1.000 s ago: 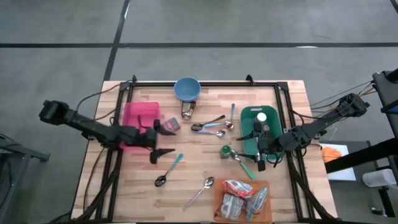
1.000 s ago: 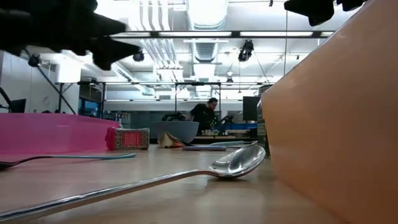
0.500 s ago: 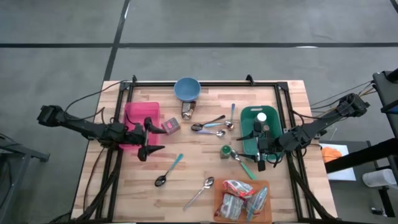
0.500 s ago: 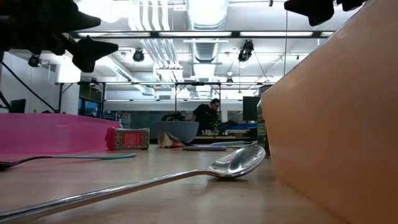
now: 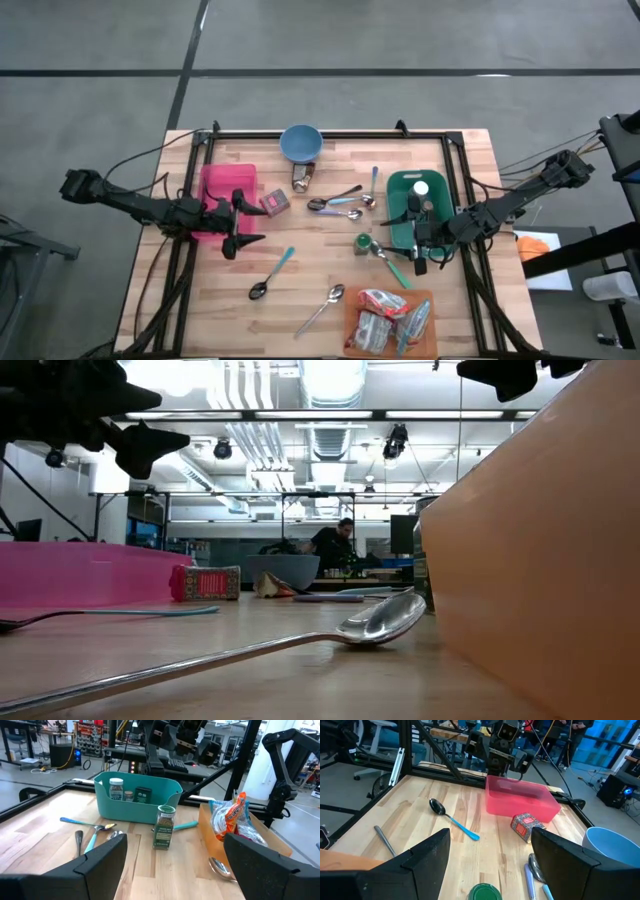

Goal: Pick & Place Food Item
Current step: Put the green seasoning bottle into the green bin

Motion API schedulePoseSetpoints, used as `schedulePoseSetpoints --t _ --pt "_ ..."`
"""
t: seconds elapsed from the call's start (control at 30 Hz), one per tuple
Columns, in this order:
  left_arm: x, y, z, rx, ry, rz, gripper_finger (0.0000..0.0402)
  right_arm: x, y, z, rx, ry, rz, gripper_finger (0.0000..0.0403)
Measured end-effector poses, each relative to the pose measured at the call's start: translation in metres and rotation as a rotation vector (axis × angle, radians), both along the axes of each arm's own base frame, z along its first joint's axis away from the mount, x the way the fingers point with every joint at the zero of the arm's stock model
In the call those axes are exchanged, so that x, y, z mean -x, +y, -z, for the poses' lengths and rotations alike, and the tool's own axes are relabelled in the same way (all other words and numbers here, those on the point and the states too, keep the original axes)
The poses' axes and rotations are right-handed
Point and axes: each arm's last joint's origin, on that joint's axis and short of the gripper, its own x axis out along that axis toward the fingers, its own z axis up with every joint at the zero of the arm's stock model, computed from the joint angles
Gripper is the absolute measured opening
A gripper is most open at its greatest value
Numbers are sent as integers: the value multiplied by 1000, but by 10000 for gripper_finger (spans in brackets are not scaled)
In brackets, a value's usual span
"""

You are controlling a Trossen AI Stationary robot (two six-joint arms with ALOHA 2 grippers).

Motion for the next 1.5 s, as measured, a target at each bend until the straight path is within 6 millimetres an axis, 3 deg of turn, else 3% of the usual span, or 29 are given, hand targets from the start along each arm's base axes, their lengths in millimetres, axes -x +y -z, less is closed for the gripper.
schedulePoseSetpoints --t 0.37,0.83,1.5 --pt "0 0 1 0 12 -1 336 0 0 0 0 0 0 277" --pt "6 2 29 -72 300 -1 336 0 0 0 0 0 0 277" --pt "6 2 29 -49 304 -6 336 0 0 0 0 0 0 277"
